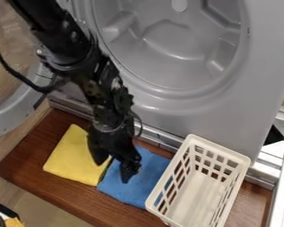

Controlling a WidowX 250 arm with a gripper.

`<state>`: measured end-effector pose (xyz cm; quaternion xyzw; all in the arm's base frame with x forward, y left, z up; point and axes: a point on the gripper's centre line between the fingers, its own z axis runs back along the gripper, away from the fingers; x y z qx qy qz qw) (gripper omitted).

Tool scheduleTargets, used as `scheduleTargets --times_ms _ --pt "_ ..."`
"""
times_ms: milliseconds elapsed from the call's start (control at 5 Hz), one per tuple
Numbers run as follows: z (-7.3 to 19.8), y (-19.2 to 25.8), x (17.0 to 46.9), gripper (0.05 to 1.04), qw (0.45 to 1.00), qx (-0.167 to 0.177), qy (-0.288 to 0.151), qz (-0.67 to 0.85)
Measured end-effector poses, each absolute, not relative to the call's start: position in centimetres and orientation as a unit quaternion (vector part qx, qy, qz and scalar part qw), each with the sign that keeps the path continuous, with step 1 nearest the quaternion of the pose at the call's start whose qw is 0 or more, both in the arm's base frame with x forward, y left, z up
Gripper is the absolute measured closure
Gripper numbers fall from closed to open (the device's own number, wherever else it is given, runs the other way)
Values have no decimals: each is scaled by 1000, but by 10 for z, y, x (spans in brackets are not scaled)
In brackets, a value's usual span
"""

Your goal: Moved the blue cloth from the washing machine to the table

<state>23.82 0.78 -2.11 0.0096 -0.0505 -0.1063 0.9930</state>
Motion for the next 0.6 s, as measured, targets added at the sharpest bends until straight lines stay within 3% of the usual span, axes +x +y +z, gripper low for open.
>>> scheduleTargets --times_ms 200,600 --pt "-8 9 240 77 992 13 -62 -110" --pt "51 15 257 83 984 51 -122 -119"
